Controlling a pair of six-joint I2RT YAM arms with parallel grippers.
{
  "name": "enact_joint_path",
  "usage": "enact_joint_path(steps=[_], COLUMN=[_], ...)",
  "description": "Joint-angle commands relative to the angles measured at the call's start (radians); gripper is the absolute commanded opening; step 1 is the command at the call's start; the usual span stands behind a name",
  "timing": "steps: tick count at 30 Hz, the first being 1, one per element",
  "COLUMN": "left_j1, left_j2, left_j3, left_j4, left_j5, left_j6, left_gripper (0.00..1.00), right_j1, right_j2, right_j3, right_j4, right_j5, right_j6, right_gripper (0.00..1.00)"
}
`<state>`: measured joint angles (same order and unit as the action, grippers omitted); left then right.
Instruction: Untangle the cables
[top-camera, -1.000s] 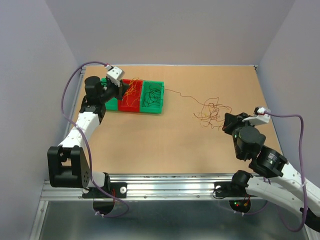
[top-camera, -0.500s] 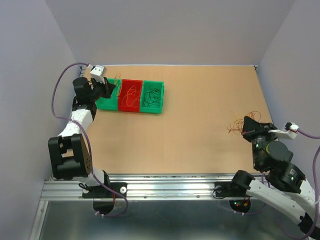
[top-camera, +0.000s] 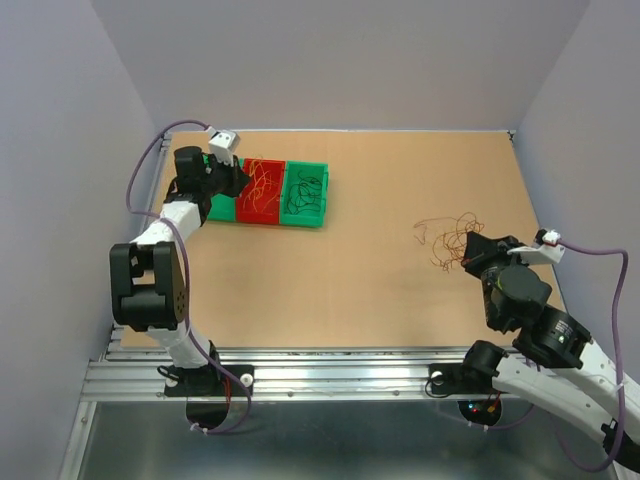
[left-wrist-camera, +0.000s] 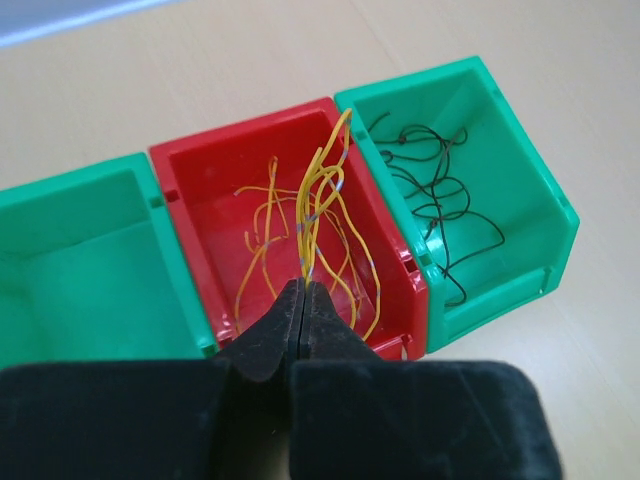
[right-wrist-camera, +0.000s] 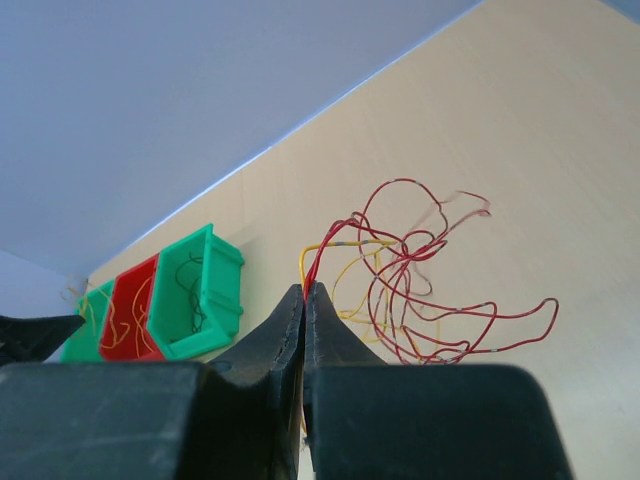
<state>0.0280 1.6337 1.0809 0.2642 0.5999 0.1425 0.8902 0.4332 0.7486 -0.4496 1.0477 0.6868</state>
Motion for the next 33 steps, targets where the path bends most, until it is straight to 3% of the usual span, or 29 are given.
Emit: enact_joint_path(steps=[1,4,7,8,12,13,14,20,26,30,33], left_j1=[-0.06,-0.06,-0.063,-0.065,-0.068,-0.068,-0.069,-0.068,-0.068,-0.08,-0.174], left_j2=[0.049,0.089,0.088,0.081,0.034,0.005,-0.009,-0.179,-0.374,-0.428,-0.491], left_j3=[0.086,0.105,0.111,0.105,0.062,0.047,0.019,-0.129,-0.306,-0.351,-0.389], left_j4=[-0.057,-0.072,-0.079,-0.074,-0.027,-0.008,0.009,0.171,0.377,0.394,0.371], left_j5=[-0.089,-0.098,-0.1,-0.106,-0.121,-0.127,-0.14,-0.147,-0.02,0.205,0.187], left_j6=[0.023,0.022,0.017,0.022,0.02,0.017,0.017,0.032,0.022,0.086,0.171], left_gripper=[0.0,0.0,0.33,0.48,0.62,0.68,0.81,0.99,0.99,0.99,0.99], right_j1=[0.0,0.0,0.0,0.0,0.0,0.0,0.0,0.0,0.0,0.0,0.0], right_j2=[0.001,0.009,0.015,0.016,0.038,0.047,0.065,0.133,0.196,0.231,0.248], right_j3=[0.012,0.015,0.015,0.015,0.021,0.023,0.029,0.028,0.006,-0.003,-0.008], right_j4=[0.014,0.012,0.012,0.012,0.012,0.014,0.015,0.133,0.279,0.345,0.374], right_j5=[0.015,0.012,0.009,0.008,-0.009,-0.017,-0.026,-0.24,-0.7,-0.912,-0.982], right_j6=[0.014,0.014,0.014,0.014,0.014,0.011,0.005,-0.137,-0.315,-0.365,-0.377], right_gripper=[0.0,0.01,0.0,0.01,0.0,0.0,0.01,0.01,0.01,0.01,0.01])
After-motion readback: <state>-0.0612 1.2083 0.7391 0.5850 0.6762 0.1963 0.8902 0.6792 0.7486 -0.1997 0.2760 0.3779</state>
